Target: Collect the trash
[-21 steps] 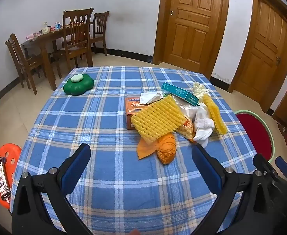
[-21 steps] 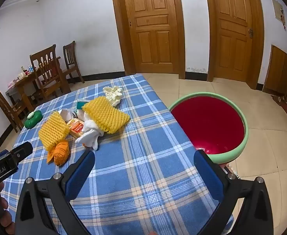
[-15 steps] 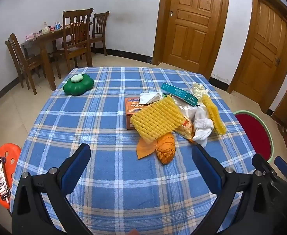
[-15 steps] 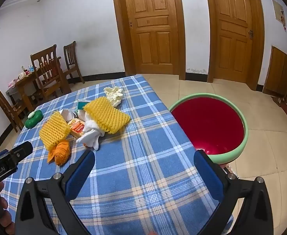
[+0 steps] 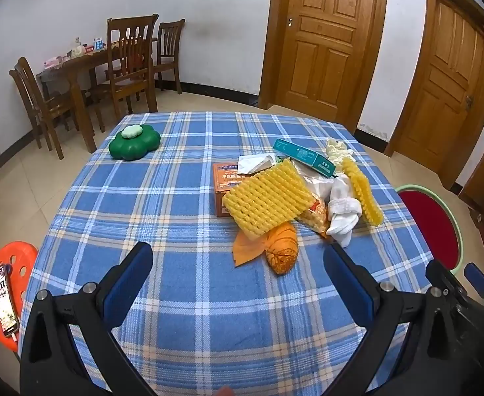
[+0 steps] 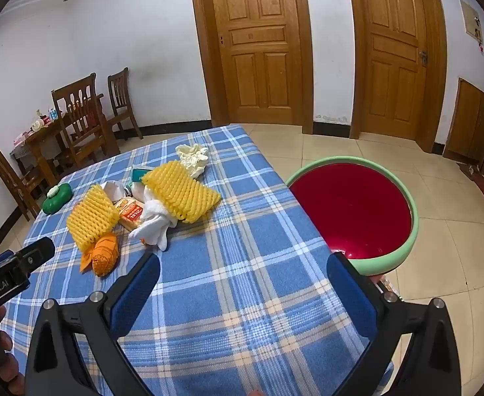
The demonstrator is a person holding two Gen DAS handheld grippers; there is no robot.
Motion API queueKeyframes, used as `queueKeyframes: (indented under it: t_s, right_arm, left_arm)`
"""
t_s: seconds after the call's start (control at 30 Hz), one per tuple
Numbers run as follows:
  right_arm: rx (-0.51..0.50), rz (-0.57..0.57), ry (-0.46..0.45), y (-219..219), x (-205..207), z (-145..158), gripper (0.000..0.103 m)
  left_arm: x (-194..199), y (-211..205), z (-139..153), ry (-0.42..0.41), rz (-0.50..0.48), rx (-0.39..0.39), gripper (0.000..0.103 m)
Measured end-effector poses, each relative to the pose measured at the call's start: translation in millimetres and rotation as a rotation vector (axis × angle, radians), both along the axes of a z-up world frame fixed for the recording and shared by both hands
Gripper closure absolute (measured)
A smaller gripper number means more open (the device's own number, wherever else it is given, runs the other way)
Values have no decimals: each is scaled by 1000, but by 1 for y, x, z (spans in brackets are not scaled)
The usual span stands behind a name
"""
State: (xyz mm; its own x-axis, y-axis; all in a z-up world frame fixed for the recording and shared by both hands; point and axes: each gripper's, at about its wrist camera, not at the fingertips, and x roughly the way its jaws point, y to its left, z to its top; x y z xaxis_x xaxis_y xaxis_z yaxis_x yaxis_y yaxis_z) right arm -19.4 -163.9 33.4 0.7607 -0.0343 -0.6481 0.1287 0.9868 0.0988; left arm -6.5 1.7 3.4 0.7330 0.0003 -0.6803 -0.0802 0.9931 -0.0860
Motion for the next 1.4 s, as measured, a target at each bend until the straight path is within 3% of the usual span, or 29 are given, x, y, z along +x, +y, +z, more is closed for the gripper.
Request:
queueKeyframes:
  t_s: [1.4]
  right_arm:
    - [1, -2, 3, 1, -2, -3, 0]
  left_arm:
    - [-2, 2, 0, 2, 4, -1, 1]
